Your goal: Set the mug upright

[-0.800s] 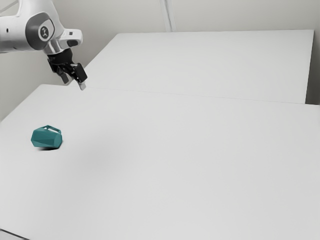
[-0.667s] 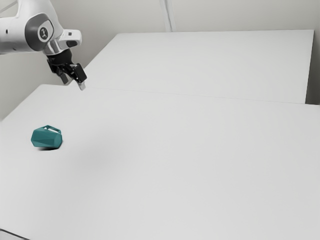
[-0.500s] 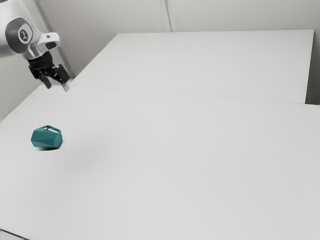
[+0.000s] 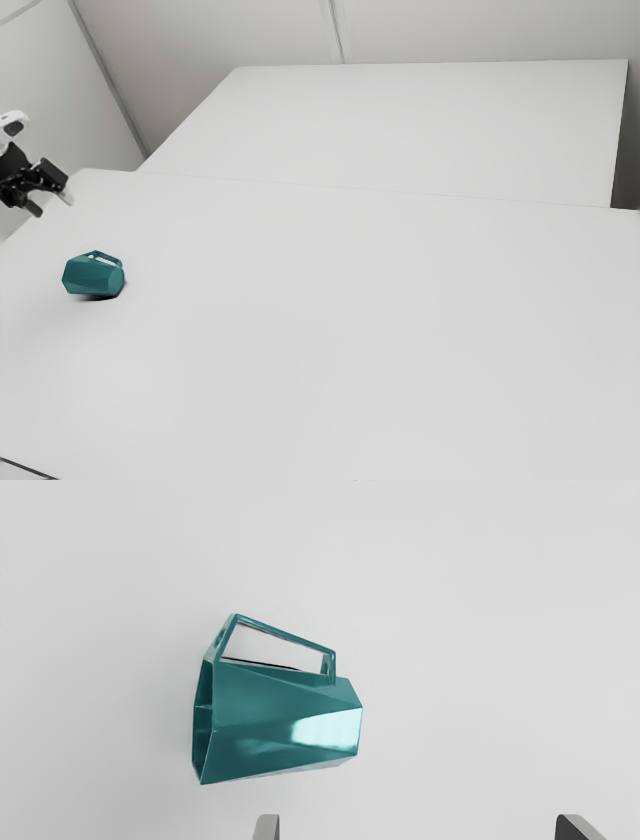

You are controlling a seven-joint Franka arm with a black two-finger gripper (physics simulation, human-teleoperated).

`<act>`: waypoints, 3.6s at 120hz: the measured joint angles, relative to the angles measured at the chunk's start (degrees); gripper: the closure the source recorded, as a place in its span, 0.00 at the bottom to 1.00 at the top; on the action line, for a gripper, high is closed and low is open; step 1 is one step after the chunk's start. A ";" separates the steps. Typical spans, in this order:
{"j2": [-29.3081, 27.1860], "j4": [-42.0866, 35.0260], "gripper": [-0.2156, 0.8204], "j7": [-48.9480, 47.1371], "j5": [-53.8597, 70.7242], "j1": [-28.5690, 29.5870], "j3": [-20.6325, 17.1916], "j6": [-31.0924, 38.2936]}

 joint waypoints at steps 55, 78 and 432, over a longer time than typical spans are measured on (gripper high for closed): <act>10.81 4.49 0.21 3.14 -3.32 13.65 -9.56 -3.39; 14.24 5.82 0.21 5.25 -1.86 19.47 -14.09 -3.94; -0.81 -1.80 0.97 9.07 -6.49 -7.46 -12.52 -9.66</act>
